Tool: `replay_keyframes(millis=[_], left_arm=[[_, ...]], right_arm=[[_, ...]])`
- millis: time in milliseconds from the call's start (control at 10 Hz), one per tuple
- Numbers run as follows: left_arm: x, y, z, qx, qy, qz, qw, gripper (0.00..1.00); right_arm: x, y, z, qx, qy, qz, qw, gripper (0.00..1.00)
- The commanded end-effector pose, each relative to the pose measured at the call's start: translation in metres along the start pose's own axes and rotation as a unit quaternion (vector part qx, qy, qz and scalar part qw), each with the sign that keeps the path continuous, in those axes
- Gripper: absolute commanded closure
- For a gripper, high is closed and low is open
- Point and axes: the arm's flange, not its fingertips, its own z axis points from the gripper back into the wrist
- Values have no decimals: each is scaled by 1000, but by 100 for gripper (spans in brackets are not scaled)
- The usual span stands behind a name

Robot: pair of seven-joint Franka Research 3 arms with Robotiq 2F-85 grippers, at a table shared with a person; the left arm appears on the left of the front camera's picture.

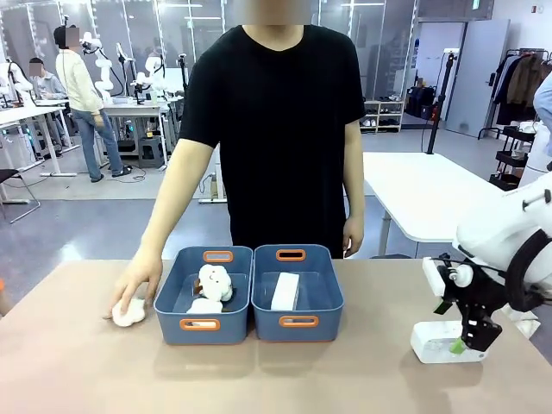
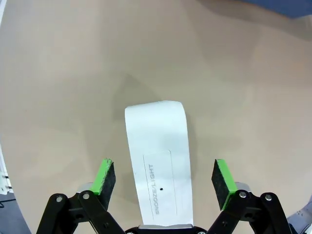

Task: Sort the digital clocks into the basket.
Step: Pick up the Digital clock from the table and place it into the empty Plastic storage basket.

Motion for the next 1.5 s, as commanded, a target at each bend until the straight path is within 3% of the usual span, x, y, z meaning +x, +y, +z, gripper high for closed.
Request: replay_keyframes(millis=[0, 100, 200, 300, 400, 500, 700, 800, 900, 1100, 1200, 1400], left_arm=[[2, -1, 0, -1, -6, -10, 1000, 0], [2, -1, 0, -1, -6, -10, 1000, 0], [2, -1, 0, -1, -6, -10, 1000, 0], [2, -1, 0, -1, -6, -10, 1000, 0], [2, -1, 0, -1, -6, -10, 1000, 0], [2, -1, 0, -1, -6, -10, 1000, 0], [2, -1, 0, -1, -6, -10, 1000, 0], [2, -1, 0, -1, -6, -10, 1000, 0], [2, -1, 0, -1, -6, -10, 1000, 0], [2, -1, 0, -1, -6, -10, 1000, 0], [2, -1, 0, -1, -6, -10, 1000, 0], [2, -1, 0, -1, -6, -10, 1000, 0]], right_arm=[[4, -2, -15, 12, 29, -9, 999, 0], [6, -1, -24, 20, 37, -7, 999, 0], [6, 0, -34, 24, 51, -1, 998, 7], [6, 0, -37, 24, 52, -1, 998, 57], [6, 0, -37, 24, 48, -3, 999, 64], [6, 2, -36, 24, 46, -4, 999, 100], [5, 1, -32, 20, 56, -9, 998, 100], [7, -1, -25, 11, 49, -22, 998, 83], [9, -4, -12, 6, 40, -38, 998, 54], [17, -12, 46, -49, -21, -74, 996, 54], [24, -10, 80, -63, -85, -98, 990, 54], [25, -4, 113, -78, -165, -100, 978, 54]])
